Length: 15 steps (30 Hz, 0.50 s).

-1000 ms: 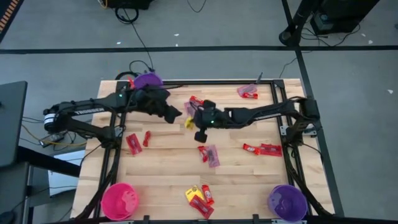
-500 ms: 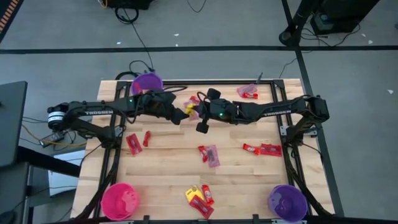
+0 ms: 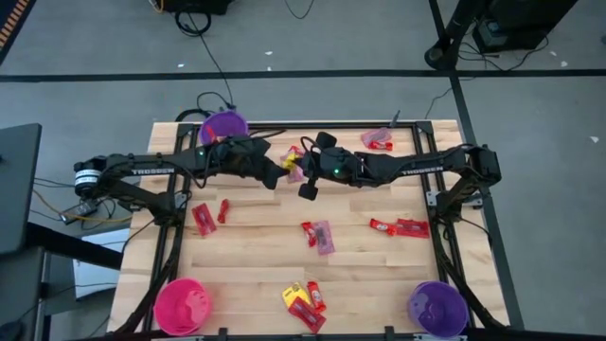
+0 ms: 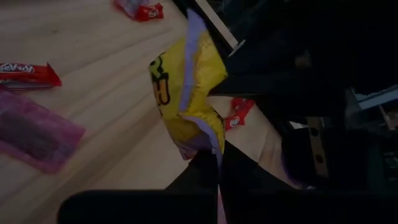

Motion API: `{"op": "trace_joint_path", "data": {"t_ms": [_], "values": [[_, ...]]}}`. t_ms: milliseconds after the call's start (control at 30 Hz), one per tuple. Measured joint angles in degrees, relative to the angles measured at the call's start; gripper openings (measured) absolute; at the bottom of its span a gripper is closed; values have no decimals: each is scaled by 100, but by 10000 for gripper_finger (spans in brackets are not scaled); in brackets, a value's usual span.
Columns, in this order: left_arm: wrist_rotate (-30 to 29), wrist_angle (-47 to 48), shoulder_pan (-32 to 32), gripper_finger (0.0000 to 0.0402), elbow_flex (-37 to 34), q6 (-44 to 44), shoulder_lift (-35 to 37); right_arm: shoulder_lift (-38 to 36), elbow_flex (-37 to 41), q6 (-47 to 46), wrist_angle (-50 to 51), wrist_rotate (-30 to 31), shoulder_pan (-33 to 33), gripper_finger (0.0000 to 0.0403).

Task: Sort candy by brand, put in halloween buckets
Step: Put the yellow candy into the top purple bucket

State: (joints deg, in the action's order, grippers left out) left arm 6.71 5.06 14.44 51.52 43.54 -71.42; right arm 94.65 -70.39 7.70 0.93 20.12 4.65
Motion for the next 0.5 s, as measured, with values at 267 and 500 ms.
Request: {"op": "trace_joint_path", "data": {"t_ms": [267,500], "values": [[15,472,500,2,9,-222,359,0,-2,-1211,49,-659,336,48],[69,973,1261,1,19,-500,870,0,-2,-1976,133,-1583,650,133]]}}
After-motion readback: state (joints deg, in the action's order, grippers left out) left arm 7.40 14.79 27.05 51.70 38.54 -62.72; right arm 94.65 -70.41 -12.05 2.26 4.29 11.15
